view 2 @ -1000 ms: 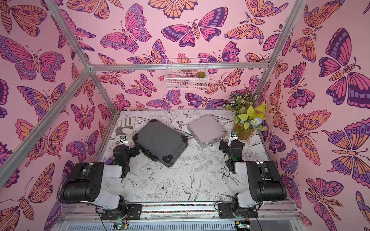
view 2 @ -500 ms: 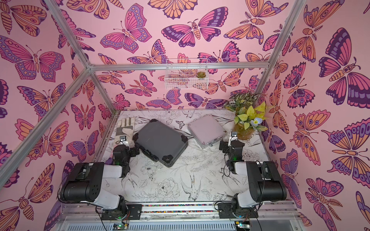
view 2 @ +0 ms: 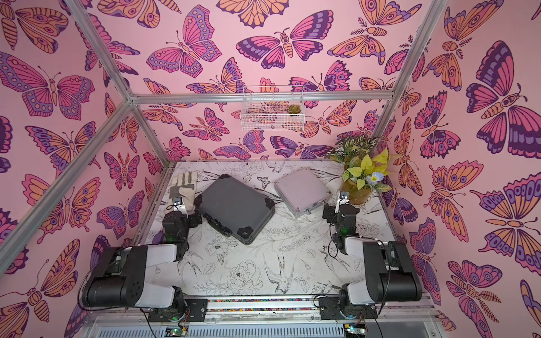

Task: Open the poker set cases
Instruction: Adjust the poker set case at the center of the board.

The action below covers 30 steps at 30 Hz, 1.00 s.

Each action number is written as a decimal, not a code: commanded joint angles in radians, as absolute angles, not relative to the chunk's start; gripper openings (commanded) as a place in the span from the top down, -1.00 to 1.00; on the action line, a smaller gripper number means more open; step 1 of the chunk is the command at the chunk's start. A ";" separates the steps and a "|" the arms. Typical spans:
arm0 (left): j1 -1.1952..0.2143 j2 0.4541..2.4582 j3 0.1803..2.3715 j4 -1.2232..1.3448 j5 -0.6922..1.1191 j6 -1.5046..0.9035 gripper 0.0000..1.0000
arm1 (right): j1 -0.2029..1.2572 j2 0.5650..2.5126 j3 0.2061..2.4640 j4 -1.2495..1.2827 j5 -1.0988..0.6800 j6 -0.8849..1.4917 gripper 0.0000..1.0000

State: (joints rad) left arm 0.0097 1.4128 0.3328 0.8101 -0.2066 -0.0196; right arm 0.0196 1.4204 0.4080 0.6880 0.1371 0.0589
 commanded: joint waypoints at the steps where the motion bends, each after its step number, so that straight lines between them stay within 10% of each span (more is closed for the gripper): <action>1: -0.001 1.295 0.376 0.679 -0.209 -0.038 -0.86 | 0.016 1.328 0.513 0.474 0.133 0.071 -0.81; 13: -0.002 1.112 0.535 0.391 -0.176 -0.209 -0.79 | 0.081 1.196 0.660 0.163 0.018 0.211 -0.65; 30: 0.042 1.365 1.188 -0.541 0.342 -0.267 -0.63 | 0.731 1.213 0.937 -0.274 -0.030 0.675 -0.25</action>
